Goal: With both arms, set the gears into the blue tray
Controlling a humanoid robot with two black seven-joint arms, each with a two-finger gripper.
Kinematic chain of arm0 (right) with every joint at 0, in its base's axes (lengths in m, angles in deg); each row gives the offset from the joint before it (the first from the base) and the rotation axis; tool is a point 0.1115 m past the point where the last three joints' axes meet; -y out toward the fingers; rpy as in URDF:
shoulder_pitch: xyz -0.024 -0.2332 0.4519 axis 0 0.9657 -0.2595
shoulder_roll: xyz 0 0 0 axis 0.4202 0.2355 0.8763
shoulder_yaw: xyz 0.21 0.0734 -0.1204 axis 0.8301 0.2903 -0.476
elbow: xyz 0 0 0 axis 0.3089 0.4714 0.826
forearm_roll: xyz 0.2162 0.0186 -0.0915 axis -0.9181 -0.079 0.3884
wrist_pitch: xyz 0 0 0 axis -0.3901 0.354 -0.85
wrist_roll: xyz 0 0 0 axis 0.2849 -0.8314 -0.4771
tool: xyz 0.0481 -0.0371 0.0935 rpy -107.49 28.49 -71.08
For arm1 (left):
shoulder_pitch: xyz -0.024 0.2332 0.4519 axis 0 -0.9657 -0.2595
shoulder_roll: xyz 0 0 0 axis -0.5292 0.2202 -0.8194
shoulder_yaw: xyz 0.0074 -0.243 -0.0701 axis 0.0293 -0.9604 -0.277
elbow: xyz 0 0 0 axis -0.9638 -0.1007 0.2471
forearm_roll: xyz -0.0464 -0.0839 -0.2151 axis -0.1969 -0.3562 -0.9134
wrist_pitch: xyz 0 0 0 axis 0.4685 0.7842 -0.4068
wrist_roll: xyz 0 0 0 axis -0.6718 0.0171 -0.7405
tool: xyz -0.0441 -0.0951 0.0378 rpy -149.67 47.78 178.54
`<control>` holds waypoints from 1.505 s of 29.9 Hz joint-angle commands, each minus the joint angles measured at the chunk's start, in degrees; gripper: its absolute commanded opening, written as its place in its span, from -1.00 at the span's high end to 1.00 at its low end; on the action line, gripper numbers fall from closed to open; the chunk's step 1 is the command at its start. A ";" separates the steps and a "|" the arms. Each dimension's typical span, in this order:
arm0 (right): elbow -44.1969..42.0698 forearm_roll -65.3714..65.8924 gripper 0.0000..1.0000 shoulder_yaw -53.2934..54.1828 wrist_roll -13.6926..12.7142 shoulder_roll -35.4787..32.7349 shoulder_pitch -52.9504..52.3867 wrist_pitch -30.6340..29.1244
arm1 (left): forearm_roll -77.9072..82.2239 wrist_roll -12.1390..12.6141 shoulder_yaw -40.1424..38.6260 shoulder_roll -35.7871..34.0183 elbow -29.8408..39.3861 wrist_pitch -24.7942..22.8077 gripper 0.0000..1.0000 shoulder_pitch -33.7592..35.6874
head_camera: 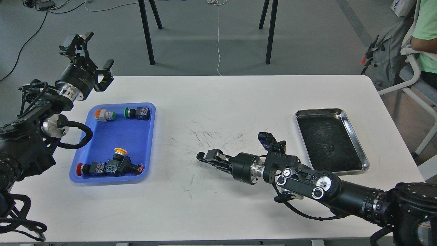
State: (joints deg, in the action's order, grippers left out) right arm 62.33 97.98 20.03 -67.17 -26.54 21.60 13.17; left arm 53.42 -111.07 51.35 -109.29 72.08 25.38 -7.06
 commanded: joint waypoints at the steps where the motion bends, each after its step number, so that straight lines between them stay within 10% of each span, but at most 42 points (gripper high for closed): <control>1: 0.00 0.00 0.34 -0.01 -0.12 -0.18 0.14 0.00 | 0.00 0.00 0.00 -0.18 0.00 0.00 -1.00 -0.01; 13: 0.26 -0.35 -0.55 0.16 -0.21 -0.53 -0.04 -1.22 | 0.00 0.00 0.09 -0.18 0.00 0.00 -1.00 -0.09; 45: 0.88 -21.00 -0.80 21.87 -0.65 -18.36 -7.60 -0.79 | 12.29 0.00 0.97 -0.44 2.19 0.00 -1.00 -0.36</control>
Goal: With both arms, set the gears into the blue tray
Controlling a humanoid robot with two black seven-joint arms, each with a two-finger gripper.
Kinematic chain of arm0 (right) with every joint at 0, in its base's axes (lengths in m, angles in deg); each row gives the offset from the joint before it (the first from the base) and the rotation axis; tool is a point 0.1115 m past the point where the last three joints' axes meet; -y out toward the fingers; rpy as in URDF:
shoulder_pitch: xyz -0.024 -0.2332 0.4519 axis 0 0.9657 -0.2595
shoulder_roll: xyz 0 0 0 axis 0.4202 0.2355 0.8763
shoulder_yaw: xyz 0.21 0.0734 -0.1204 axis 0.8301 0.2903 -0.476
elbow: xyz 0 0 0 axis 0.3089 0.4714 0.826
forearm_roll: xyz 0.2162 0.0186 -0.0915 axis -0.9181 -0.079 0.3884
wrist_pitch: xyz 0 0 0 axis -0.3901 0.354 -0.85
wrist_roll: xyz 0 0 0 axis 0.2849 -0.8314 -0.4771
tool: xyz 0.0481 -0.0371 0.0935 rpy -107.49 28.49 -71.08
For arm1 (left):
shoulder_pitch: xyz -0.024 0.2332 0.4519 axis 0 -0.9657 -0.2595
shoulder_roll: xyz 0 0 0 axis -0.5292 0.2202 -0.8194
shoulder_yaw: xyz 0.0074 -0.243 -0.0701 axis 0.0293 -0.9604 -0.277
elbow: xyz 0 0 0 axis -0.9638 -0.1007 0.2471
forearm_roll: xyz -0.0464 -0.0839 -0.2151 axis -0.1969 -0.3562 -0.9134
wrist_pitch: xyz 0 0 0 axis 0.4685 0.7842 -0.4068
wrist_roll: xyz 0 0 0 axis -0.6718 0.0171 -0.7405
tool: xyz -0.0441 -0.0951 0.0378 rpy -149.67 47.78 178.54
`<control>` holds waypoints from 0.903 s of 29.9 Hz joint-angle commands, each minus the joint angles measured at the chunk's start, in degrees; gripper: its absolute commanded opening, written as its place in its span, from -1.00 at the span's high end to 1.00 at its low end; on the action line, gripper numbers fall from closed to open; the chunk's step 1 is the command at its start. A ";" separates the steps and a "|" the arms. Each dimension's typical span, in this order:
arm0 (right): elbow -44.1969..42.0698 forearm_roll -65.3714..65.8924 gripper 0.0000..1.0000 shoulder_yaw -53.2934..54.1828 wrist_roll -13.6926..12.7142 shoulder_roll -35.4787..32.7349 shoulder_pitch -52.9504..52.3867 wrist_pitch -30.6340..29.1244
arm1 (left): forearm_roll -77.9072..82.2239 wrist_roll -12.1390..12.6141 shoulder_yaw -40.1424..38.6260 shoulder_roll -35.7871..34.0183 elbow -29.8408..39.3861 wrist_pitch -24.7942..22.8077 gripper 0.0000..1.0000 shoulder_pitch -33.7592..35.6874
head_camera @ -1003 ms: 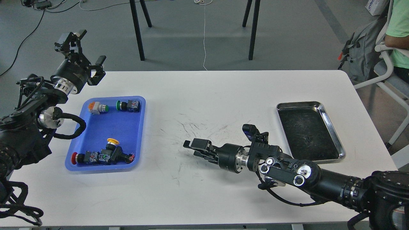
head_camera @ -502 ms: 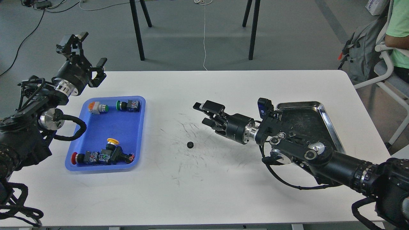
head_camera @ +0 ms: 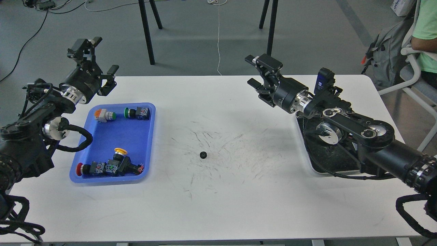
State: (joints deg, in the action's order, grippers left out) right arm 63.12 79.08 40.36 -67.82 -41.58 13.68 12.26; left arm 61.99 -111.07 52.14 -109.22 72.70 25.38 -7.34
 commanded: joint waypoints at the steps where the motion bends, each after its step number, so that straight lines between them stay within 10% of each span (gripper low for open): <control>1: 0.25 -2.80 -0.82 1.98 0.01 -4.38 0.49 0.13 | 6.18 0.00 0.79 -1.12 2.19 0.00 -1.00 -0.08; 15: 0.26 -7.38 -0.84 6.99 0.53 -12.74 4.71 0.39 | 23.16 0.00 2.37 -15.27 32.32 0.00 -1.00 -0.17; 27: 0.43 -7.38 -0.84 8.05 0.62 -13.62 8.22 0.66 | 16.93 0.00 -7.19 -15.71 32.17 0.00 -1.00 0.62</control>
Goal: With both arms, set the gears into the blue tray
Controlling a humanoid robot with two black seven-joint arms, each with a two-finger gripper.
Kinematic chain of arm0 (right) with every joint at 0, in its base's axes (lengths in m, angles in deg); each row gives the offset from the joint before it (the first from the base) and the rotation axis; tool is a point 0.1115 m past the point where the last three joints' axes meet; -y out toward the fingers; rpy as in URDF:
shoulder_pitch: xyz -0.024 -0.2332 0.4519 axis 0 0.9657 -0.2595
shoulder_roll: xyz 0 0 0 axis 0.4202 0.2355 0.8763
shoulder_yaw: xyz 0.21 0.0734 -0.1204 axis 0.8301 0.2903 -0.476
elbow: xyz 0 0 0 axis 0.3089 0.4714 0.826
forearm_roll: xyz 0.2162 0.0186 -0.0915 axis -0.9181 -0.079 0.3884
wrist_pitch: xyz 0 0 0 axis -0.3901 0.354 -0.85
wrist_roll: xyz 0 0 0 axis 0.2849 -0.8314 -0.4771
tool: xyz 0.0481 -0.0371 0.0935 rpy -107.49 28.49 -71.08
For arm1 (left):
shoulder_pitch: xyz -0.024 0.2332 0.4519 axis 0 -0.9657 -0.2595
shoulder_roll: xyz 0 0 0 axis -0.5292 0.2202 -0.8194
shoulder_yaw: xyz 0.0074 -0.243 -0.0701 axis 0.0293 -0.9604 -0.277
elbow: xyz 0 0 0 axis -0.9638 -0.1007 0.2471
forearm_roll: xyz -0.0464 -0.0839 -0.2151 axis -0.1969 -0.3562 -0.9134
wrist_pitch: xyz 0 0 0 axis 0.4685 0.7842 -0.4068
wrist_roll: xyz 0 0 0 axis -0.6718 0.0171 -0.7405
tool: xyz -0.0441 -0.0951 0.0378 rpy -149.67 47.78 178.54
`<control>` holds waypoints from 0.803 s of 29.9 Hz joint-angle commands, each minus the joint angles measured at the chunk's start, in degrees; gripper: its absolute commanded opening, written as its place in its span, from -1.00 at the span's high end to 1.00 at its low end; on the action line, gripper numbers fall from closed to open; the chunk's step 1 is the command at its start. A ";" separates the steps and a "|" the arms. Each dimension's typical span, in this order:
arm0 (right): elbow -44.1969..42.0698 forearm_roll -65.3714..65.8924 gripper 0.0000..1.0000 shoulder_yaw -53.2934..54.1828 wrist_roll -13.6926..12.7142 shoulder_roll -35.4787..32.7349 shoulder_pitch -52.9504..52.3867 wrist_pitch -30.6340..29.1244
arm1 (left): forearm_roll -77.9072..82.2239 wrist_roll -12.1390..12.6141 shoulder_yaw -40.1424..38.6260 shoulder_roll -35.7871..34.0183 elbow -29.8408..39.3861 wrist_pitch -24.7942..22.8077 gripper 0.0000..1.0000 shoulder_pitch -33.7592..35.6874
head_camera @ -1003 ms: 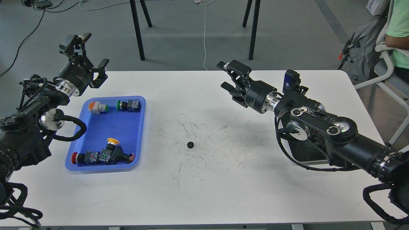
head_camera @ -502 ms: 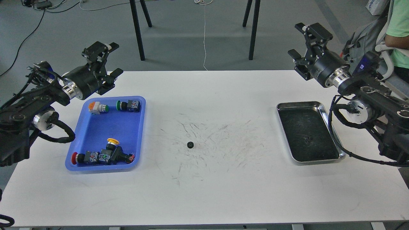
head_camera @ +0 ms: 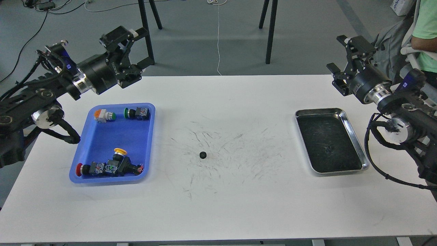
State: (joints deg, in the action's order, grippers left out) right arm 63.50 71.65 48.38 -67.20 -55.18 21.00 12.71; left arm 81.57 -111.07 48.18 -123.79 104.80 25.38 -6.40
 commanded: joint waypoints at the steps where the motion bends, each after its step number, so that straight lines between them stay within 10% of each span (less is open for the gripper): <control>1: 0.06 0.05 -0.84 -0.06 -0.01 -0.01 1.09 0.29 | -3.09 0.00 -3.59 -1.23 0.24 0.01 -1.00 -0.67; 24: 3.04 0.05 -0.85 -0.33 -0.01 -0.63 3.90 0.73 | -0.81 2.68 12.56 -14.15 22.12 0.01 -1.00 1.35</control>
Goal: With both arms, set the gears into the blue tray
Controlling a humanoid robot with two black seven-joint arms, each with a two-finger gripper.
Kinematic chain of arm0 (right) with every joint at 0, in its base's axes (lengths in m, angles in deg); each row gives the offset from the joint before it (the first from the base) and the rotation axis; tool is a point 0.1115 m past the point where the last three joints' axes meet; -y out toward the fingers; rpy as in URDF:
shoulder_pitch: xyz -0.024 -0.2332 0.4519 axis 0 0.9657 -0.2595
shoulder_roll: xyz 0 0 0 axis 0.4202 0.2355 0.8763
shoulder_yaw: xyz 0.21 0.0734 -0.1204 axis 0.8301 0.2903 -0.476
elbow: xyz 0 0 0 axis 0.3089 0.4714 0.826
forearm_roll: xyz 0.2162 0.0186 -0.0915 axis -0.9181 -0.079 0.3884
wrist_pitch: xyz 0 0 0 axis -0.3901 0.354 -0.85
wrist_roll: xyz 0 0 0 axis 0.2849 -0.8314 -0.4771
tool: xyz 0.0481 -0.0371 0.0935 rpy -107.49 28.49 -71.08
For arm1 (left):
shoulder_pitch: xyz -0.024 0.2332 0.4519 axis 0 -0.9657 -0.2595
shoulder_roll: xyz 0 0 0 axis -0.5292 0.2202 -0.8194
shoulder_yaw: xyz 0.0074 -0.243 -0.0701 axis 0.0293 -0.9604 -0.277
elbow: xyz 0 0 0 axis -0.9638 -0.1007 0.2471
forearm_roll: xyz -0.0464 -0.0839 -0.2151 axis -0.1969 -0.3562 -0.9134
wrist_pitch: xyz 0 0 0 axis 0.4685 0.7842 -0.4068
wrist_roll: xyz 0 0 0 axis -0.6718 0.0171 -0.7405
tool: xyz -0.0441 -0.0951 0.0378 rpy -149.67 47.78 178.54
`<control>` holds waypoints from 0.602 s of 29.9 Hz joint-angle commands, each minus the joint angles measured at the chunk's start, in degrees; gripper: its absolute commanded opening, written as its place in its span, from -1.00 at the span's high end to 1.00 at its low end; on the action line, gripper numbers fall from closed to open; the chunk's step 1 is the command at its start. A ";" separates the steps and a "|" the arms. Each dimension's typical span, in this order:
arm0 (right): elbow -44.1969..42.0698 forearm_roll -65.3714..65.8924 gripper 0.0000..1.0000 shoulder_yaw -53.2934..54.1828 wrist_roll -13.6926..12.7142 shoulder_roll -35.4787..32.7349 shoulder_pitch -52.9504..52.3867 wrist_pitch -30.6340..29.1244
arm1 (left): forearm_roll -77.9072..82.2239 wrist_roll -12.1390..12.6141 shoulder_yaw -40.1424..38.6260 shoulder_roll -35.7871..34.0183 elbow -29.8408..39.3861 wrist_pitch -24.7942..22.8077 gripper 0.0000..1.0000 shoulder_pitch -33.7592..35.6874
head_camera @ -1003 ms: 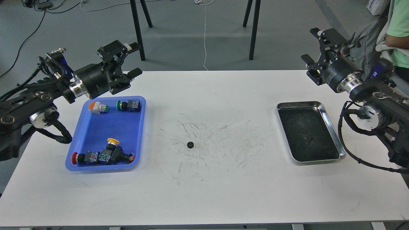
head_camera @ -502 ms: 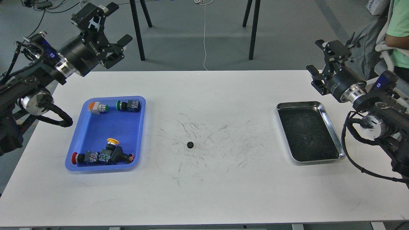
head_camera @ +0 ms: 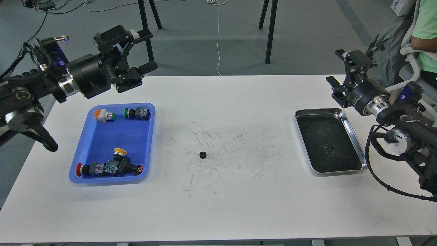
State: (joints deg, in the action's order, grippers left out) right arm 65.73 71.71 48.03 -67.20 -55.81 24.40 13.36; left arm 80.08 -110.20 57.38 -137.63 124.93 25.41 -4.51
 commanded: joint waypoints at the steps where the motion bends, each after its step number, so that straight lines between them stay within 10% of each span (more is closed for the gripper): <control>1: 1.17 0.00 -0.85 0.02 -0.01 0.00 0.58 0.08 | 0.07 1.64 3.82 -0.83 1.99 -0.03 -1.00 -0.54; 18: 1.52 0.00 -0.85 0.02 -0.01 -0.35 1.37 0.61 | 3.85 1.81 4.44 -0.84 7.70 -0.03 -1.00 -3.44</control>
State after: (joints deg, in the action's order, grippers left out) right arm 67.39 71.70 47.98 -67.20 -56.17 25.68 13.97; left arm 84.02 -108.47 62.68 -138.57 131.49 25.39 -7.98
